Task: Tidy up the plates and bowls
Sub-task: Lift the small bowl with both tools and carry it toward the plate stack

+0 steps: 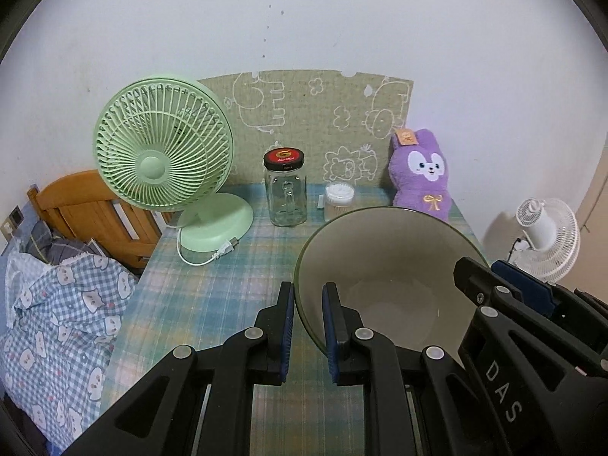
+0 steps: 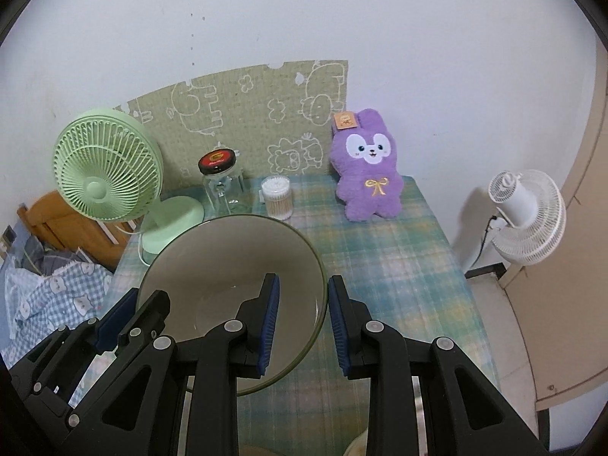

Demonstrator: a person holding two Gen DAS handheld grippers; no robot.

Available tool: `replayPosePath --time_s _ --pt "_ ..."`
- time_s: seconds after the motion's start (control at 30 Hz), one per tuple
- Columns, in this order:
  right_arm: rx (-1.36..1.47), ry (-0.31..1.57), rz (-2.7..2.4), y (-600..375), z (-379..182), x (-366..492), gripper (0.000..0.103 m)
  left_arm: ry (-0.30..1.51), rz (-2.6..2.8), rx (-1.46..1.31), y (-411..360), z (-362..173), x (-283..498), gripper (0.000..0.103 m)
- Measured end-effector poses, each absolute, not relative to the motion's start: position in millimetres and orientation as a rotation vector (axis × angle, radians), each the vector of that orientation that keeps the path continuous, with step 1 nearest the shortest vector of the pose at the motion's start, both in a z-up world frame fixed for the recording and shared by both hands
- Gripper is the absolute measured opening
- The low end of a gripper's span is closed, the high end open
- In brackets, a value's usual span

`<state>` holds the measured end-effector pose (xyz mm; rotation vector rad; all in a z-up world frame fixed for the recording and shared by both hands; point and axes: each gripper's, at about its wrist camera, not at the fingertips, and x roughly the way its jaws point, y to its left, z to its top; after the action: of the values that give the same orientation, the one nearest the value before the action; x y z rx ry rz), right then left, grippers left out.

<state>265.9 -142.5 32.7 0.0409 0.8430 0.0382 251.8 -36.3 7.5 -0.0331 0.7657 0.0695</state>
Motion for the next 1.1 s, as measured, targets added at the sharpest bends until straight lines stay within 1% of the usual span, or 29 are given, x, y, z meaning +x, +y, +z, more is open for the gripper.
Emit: replayPosePath --time_s 0.37,1.1 --pt "0.039 0.837 -0.004 -141.0 34.6 213.8 0.030 0.764 0.025 -0.029 -33.8 6.6 207.7 0.012" --pt "0.046 0.916 -0.046 -120.6 -12.6 145.3 0.030 0.849 -0.015 -0.024 -14.5 -42.0 149.7 0.012"
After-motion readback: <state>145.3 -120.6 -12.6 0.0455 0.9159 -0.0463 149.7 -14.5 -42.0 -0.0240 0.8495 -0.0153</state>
